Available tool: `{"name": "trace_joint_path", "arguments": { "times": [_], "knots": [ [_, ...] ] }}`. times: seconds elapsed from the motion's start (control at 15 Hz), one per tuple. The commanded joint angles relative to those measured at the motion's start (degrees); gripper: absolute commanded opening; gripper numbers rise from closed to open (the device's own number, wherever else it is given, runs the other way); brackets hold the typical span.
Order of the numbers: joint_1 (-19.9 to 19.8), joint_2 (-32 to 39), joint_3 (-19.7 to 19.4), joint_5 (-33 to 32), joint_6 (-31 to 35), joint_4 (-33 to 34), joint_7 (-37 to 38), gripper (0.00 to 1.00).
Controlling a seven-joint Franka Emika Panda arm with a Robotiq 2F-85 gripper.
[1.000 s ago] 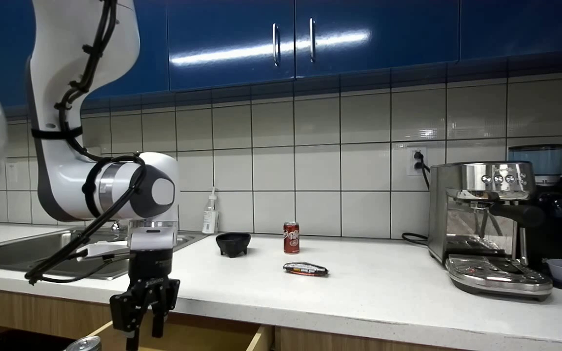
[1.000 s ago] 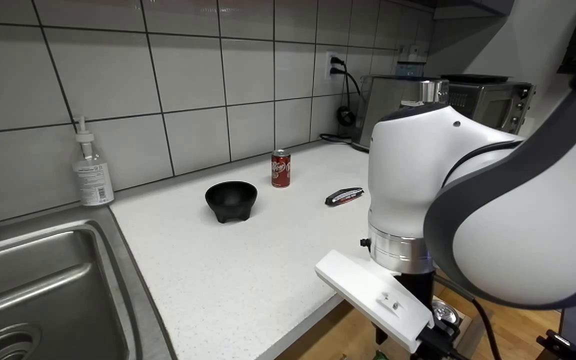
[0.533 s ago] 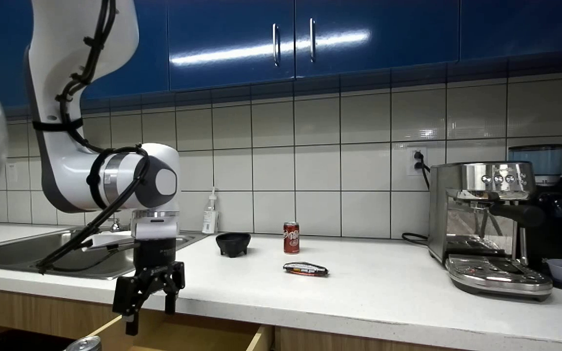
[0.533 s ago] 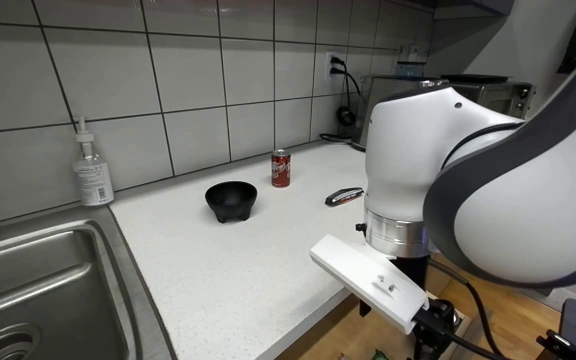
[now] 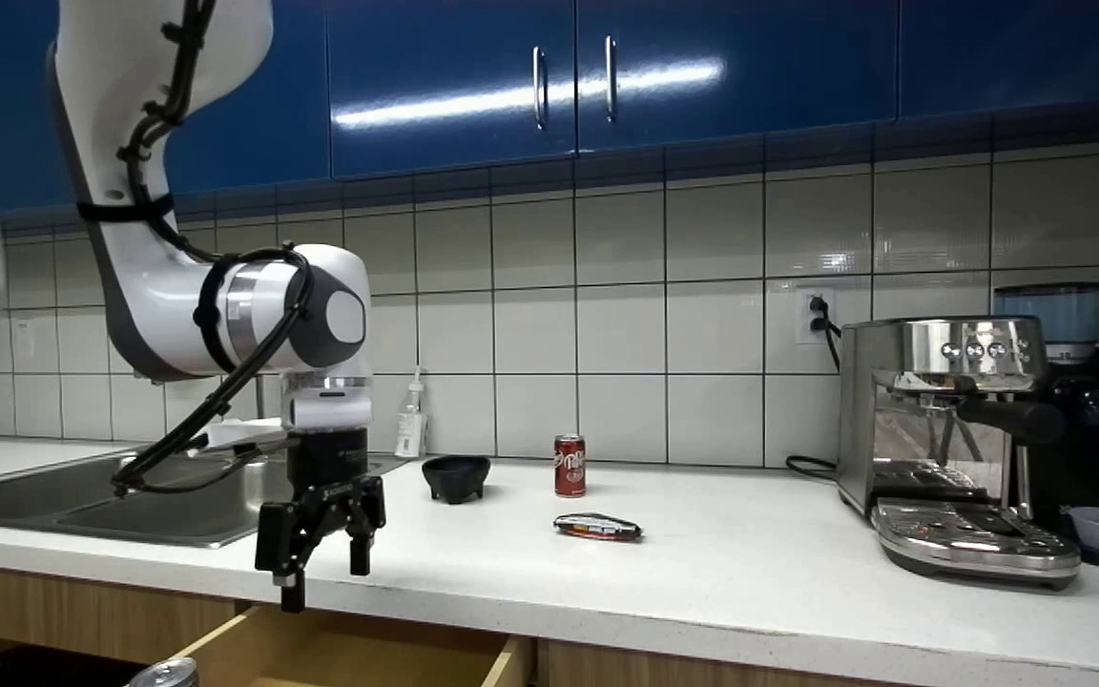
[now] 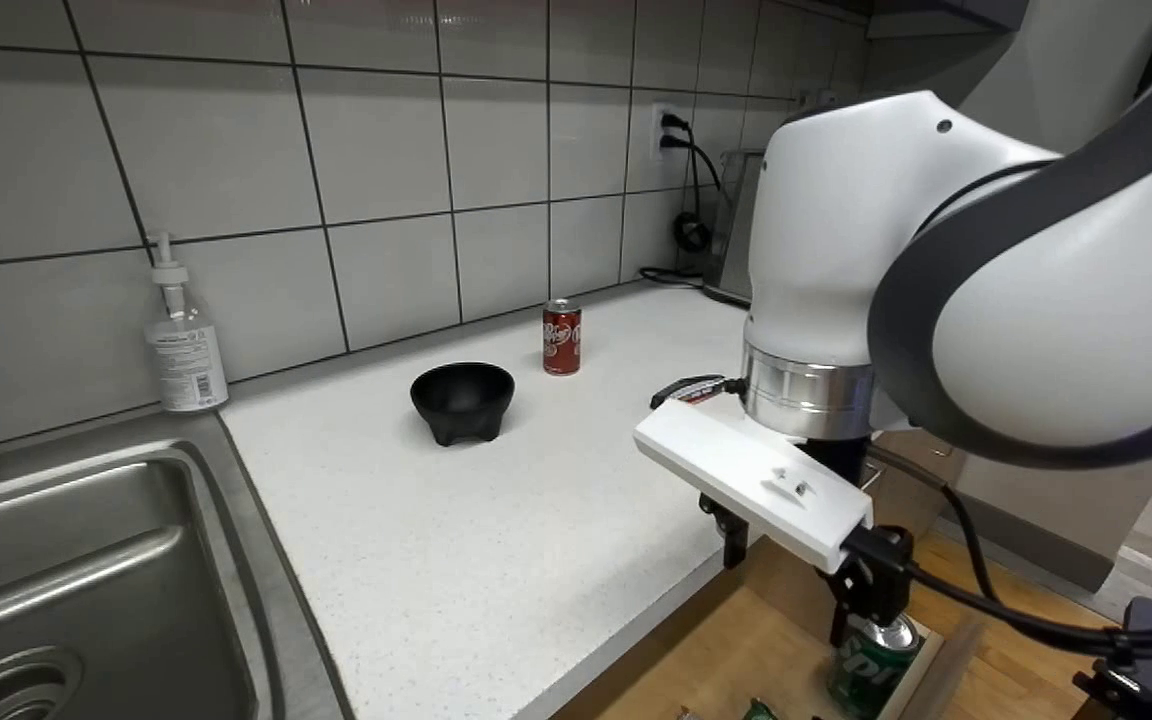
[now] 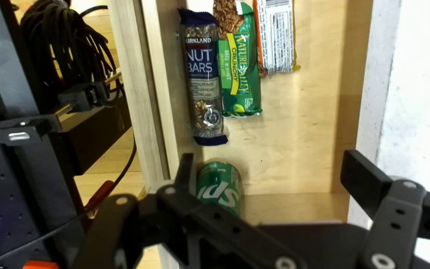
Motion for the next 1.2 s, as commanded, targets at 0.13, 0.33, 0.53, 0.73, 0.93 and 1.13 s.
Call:
{"name": "trace_joint_path", "arguments": {
  "times": [0.13, 0.33, 0.53, 0.73, 0.93, 1.13],
  "knots": [
    [-5.15, -3.64, -1.49, -2.63, -3.93, 1.49, -7.73, 1.0],
    [-7.58, -2.91, -2.74, -2.42, -3.96, 3.5, -13.57, 1.0],
    [-9.47, -1.52, -3.92, -1.38, -3.9, 6.13, -19.14, 1.0],
    [-11.05, 0.47, -5.11, 0.31, -3.95, 9.47, -24.12, 1.0],
    [-12.23, 3.33, -6.33, 0.59, -3.45, 13.84, -26.95, 1.0],
    [-12.73, 6.75, -7.15, 1.75, -3.46, 18.63, -29.58, 1.0]
  ]
}}
